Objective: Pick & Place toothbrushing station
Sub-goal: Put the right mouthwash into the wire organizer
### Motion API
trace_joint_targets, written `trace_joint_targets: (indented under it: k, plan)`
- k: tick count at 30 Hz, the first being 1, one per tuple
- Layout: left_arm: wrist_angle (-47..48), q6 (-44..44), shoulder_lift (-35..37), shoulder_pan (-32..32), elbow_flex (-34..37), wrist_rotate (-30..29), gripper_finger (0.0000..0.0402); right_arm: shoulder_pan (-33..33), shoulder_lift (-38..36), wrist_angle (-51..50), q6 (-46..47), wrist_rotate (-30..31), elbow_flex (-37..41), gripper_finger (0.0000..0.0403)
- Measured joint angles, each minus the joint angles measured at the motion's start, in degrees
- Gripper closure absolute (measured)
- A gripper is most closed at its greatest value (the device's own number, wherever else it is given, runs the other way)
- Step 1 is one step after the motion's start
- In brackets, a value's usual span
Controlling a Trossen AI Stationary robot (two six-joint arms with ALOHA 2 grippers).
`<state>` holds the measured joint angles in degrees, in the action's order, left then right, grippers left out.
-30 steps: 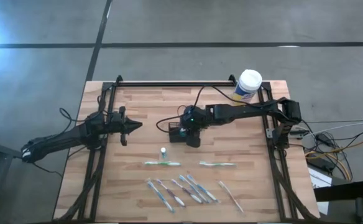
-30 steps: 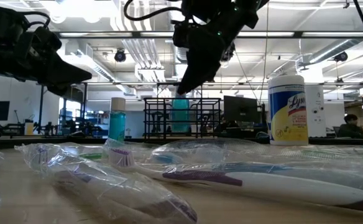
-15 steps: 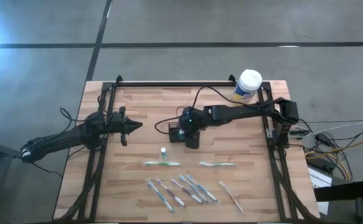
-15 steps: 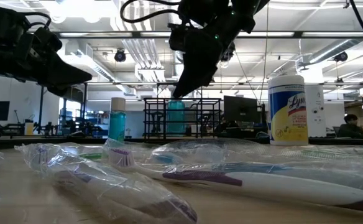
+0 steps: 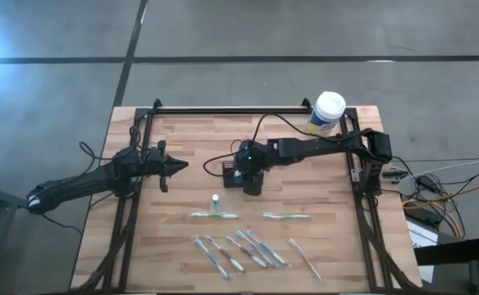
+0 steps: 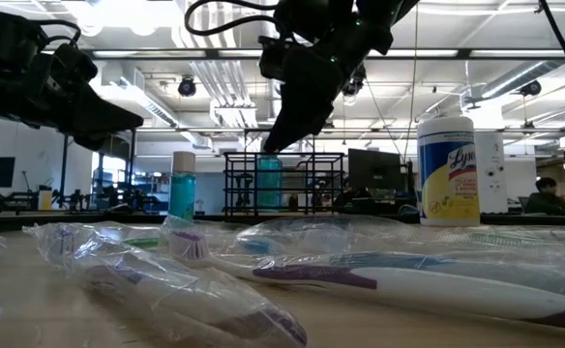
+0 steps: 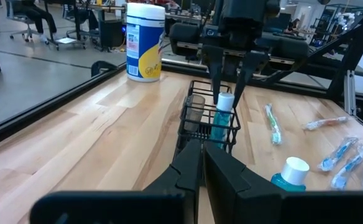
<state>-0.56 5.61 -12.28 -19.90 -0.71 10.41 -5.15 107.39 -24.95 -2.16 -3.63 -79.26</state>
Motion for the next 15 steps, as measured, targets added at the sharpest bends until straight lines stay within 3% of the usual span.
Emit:
trace_joint_targets:
  k: [15]
  plan:
    - [-0.04,-0.09,-0.37,0.01,0.0,0.0,0.0376,-1.24,0.24,-2.34,-3.05,0.95,-0.76,0.0312]
